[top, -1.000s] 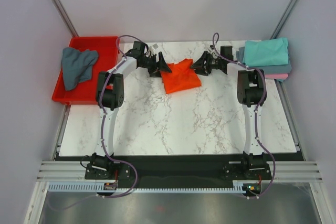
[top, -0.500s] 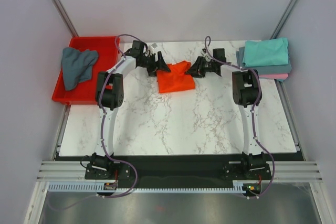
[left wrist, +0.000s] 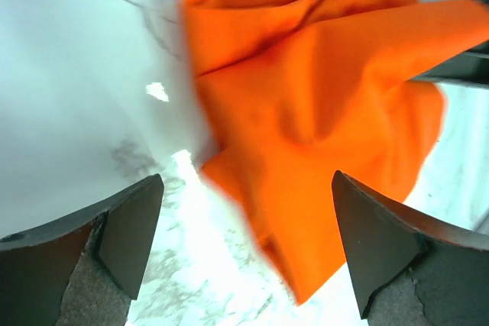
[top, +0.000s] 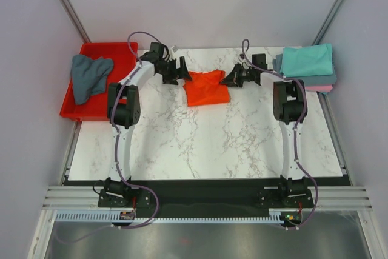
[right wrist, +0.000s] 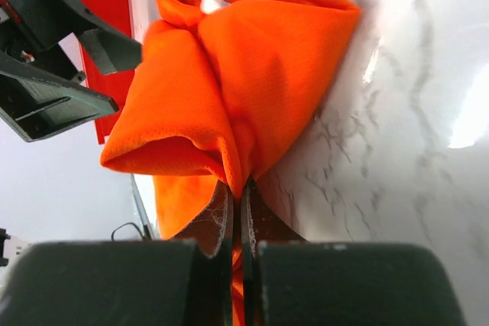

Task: Fold and stack the t-shirts
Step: Neatly place the folded tshirt to the corner

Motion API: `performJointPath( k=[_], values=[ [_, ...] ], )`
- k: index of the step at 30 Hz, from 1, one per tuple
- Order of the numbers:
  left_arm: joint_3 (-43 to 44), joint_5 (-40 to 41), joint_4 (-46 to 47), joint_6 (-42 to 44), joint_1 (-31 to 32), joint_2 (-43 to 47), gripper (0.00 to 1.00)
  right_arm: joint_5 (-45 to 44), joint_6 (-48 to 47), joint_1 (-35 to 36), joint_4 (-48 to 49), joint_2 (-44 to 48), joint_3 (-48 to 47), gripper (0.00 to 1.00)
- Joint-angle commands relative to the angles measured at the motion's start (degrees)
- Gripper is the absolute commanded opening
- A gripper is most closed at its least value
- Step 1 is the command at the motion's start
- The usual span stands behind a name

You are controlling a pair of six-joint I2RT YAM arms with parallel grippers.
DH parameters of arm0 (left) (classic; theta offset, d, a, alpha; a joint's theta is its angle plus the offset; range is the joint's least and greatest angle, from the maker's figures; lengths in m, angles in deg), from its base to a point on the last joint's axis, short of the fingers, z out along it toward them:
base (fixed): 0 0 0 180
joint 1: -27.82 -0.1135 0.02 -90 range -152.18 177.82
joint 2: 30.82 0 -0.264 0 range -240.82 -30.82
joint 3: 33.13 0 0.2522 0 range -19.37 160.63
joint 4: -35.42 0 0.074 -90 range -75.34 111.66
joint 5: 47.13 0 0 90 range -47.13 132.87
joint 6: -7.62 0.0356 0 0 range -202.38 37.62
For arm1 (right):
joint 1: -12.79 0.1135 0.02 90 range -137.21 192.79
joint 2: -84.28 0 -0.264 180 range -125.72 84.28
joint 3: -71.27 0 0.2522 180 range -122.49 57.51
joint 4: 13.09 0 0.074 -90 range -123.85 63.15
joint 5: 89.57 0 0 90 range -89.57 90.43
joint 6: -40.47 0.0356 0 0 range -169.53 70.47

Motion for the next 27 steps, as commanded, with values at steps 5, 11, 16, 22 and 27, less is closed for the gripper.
performJointPath(
  k=[5,11,16,22,27],
  values=[
    [-0.12,3.78,-2.27,7.75,-0.45,6.79,0.99,-1.9,-8.78,-4.13,-5.62,11.09,-4.17,0.0],
    [-0.38,0.25,-2.35,9.33,-0.02,7.23,0.97,-8.81,-19.92,-5.36,-15.36,14.96,-7.06,0.0],
    [-2.04,-1.68,-4.2,11.97,-0.01,7.67,0.96,-13.58,-27.93,-10.28,-23.37,15.66,-10.58,0.0],
    [-3.02,-3.26,-4.2,11.62,0.25,7.93,0.96,-17.98,-34.62,-12.39,-29.26,15.31,-15.68,0.0],
    [-2.49,-3.09,-4.11,11.88,1.13,7.84,0.96,-18.86,-35.85,-13.71,-31.46,15.75,-19.64,0.0]
  ],
)
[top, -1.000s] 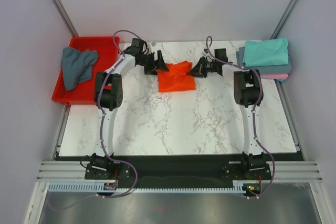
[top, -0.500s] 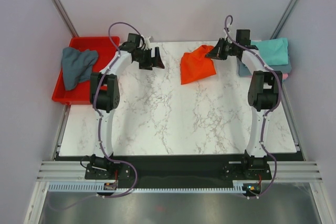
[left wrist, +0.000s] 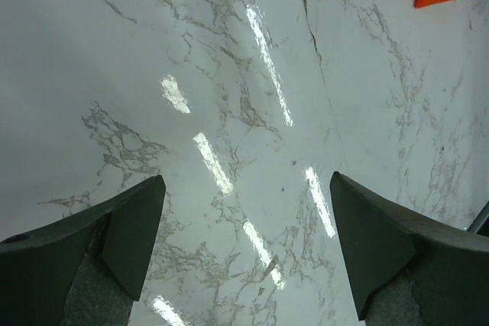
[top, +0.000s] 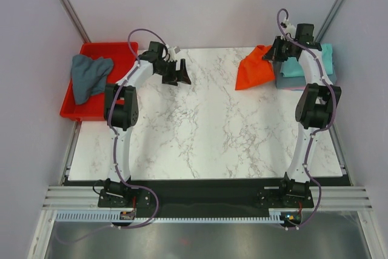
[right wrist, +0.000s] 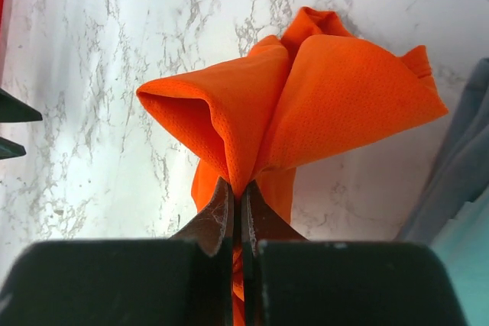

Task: Fold and stack the t-shirts
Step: Neatly place the folded tshirt to the corner

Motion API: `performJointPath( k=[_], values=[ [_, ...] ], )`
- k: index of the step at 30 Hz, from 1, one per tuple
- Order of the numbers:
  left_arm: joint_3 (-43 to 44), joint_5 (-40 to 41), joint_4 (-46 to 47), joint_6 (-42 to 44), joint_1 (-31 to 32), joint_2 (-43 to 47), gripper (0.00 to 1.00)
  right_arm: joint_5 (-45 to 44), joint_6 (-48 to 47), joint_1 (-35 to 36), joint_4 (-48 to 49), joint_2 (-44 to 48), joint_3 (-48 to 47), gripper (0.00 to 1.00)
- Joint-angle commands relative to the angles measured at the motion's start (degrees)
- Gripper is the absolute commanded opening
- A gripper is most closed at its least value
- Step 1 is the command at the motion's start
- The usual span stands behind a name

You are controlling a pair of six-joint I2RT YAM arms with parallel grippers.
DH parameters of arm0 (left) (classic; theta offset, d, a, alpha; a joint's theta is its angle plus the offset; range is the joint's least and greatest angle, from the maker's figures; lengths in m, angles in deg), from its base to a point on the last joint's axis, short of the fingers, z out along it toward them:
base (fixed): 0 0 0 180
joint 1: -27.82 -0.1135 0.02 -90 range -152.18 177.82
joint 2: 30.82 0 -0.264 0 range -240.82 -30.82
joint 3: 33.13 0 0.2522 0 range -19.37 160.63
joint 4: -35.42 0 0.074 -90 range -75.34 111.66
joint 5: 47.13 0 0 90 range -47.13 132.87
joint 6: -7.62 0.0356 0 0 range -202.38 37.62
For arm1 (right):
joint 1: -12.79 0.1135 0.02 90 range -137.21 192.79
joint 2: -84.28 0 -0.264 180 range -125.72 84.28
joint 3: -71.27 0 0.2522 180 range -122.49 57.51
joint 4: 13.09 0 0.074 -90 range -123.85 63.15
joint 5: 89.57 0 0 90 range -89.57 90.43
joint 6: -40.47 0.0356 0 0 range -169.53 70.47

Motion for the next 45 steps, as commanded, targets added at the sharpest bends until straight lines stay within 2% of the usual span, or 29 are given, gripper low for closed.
performJointPath(
  k=[1,10,24,37,45],
  values=[
    [0.53,-1.69,0.06,2.74,1.45,3.28,0.96,-1.51,-3.46,0.06,-1.87,3.62,-3.9,0.0],
    [1.05,-1.69,0.06,2.83,4.09,2.05,0.96,-2.21,-4.17,-2.14,-1.52,6.52,-4.52,0.0],
    [1.06,-1.25,0.06,3.27,6.64,0.55,0.96,-1.33,-0.48,-11.89,1.12,9.6,-6.46,0.0],
    [0.53,-0.63,-0.47,3.97,8.31,0.73,0.97,-1.33,1.64,-17.7,3.49,8.37,-8.83,0.0],
    [0.0,-0.02,-0.73,4.41,9.46,1.34,0.97,-5.54,-0.2,-20.07,3.76,3.99,-10.23,0.0]
  ],
)
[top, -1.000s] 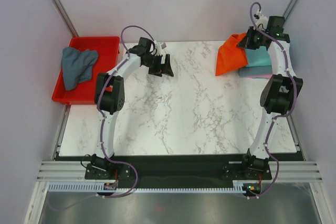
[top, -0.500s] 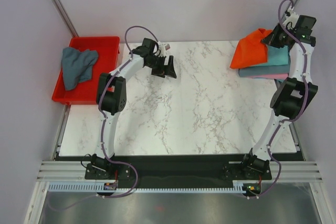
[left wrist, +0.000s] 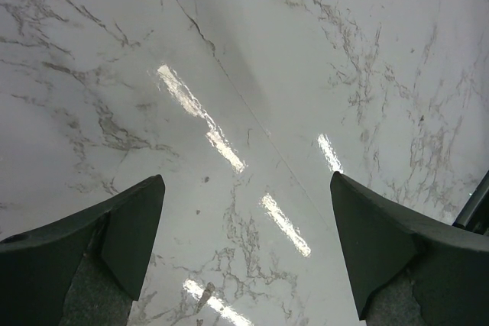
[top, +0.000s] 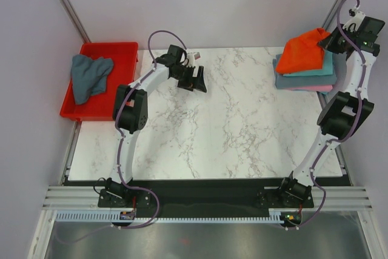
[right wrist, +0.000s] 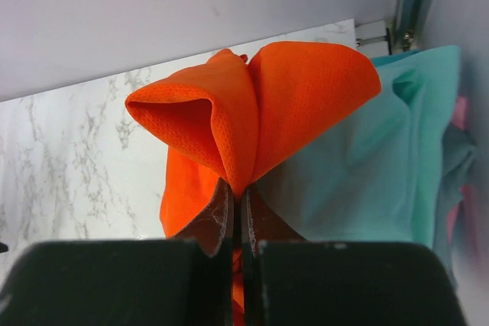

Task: Fold and stack the t-shirts
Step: Neatly place the folded tshirt to the corner

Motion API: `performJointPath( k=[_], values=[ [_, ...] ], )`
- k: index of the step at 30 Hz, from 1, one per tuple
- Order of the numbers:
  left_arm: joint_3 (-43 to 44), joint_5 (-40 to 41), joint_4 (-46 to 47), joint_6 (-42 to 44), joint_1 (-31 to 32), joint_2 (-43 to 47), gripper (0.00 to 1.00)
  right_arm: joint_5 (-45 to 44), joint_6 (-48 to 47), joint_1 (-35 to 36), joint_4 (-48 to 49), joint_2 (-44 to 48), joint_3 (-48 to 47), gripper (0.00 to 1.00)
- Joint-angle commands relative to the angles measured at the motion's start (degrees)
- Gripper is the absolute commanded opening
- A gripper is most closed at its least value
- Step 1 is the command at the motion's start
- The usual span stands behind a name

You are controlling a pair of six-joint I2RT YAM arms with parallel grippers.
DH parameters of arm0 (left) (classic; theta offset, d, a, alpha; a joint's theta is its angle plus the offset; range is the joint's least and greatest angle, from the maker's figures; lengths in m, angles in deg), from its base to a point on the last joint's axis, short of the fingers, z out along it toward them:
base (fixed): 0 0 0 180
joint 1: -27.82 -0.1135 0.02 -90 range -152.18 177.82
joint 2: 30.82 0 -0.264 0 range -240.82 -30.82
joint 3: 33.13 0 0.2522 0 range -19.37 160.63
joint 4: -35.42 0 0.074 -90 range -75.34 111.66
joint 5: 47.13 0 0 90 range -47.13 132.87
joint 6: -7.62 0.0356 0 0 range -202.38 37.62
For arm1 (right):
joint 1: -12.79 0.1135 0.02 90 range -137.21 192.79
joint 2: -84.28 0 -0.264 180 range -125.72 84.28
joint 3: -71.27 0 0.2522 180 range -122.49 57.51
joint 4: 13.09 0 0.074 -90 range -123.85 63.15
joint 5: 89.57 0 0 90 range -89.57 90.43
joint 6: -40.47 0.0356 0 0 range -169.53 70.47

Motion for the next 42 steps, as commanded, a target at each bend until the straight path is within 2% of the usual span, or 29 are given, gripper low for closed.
performJointPath(
  k=[1,8,20,42],
  values=[
    [-0.17,0.38,-0.31,2.77,0.8,1.43,0.97,-2.99,-1.41,-0.62,2.86,-1.99,-3.52,0.0],
    [-1.49,2.05,-0.75,3.83,1.68,2.4,0.98,-8.0,-4.31,-0.62,2.77,-6.91,-5.63,0.0],
    [-2.9,5.47,-1.46,4.71,3.7,3.54,0.99,-14.59,-5.98,-1.14,4.18,-9.99,-9.59,0.0],
    [-1.76,5.65,-1.46,4.71,4.93,2.22,0.99,-13.46,-5.46,-4.13,4.44,-9.11,-9.24,0.0]
  ],
)
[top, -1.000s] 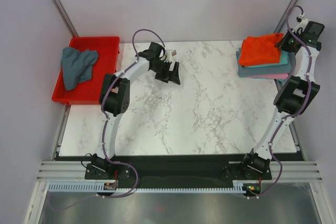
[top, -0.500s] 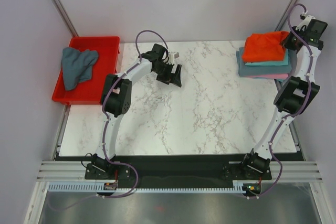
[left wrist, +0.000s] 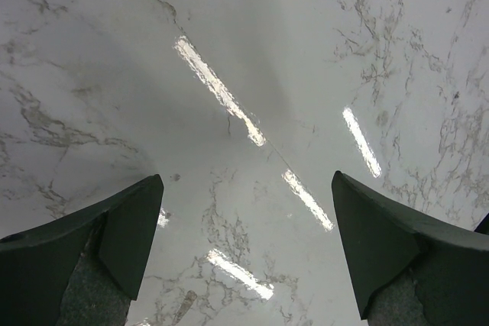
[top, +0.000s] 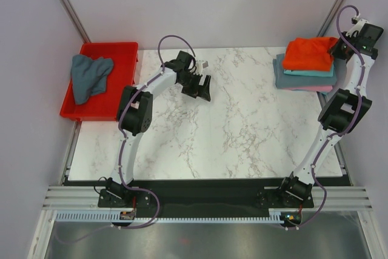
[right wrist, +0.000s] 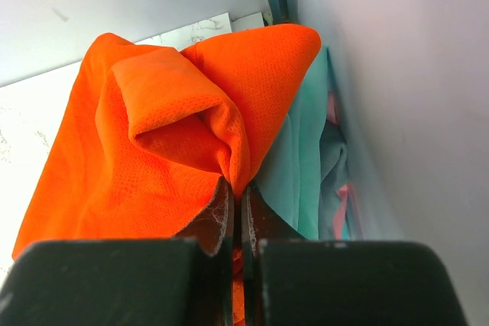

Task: Fold and stack the t-shirts
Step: Neatly place the folded tshirt to the corner

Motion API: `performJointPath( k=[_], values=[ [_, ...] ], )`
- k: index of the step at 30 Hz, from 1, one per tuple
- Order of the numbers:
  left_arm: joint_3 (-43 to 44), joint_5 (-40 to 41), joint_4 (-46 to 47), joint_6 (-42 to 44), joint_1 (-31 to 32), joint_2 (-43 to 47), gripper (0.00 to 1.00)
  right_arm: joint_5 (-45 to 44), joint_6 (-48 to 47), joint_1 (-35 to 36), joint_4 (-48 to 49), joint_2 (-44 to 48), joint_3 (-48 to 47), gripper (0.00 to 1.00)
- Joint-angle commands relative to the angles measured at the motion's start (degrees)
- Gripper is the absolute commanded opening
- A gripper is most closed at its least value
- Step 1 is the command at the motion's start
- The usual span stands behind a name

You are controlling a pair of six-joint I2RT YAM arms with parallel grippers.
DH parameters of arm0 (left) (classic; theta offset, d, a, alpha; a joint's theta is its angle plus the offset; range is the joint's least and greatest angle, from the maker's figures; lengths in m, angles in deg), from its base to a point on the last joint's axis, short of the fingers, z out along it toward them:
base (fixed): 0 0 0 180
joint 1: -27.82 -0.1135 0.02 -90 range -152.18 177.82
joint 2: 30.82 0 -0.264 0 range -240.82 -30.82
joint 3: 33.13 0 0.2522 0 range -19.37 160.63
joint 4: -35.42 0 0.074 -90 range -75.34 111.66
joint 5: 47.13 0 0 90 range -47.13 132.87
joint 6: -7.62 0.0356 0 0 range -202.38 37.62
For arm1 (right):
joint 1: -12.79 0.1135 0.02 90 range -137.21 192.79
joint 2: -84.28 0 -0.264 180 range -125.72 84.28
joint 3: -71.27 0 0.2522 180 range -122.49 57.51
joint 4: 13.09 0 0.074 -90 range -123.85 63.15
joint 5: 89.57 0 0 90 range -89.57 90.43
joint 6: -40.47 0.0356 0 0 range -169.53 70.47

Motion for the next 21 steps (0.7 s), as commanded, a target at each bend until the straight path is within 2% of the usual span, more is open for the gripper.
performJointPath(
  k=[1,2,3,6,8,13,17,18,21],
  values=[
    [1.02,0.86,-0.17,2.11,0.87,2.0,0.99,-0.8,0.01,-1.58,3.28,0.96,-2.07,0.0],
    [1.02,0.78,-0.17,2.2,0.87,2.09,0.99,-1.32,0.01,-1.58,3.37,0.96,-2.16,0.01],
    [1.02,0.86,-0.25,2.11,0.96,2.09,0.99,-1.59,-0.08,-1.58,3.28,1.05,-2.59,0.18],
    [0.93,1.04,-0.17,2.11,0.96,2.27,0.99,-2.73,0.27,-1.58,3.28,2.62,-4.08,0.51],
    [0.76,1.21,-0.17,2.2,0.96,2.35,0.99,-1.69,0.53,-1.49,3.37,6.31,-4.53,0.58],
    [0.58,1.57,-0.17,2.2,1.13,2.35,0.99,3.49,1.15,2.55,5.39,18.51,3.01,0.64],
    [0.75,1.57,-0.25,2.2,1.31,2.35,0.99,6.03,-0.53,6.5,7.76,22.4,9.87,0.64],
    [0.75,1.57,-0.25,2.11,1.31,2.27,0.99,8.32,0.52,7.29,8.55,22.15,11.71,0.64],
    [0.75,1.65,-0.17,2.2,1.4,2.53,0.99,15.96,11.32,8.7,11.78,18.81,15.22,0.64]
  ],
)
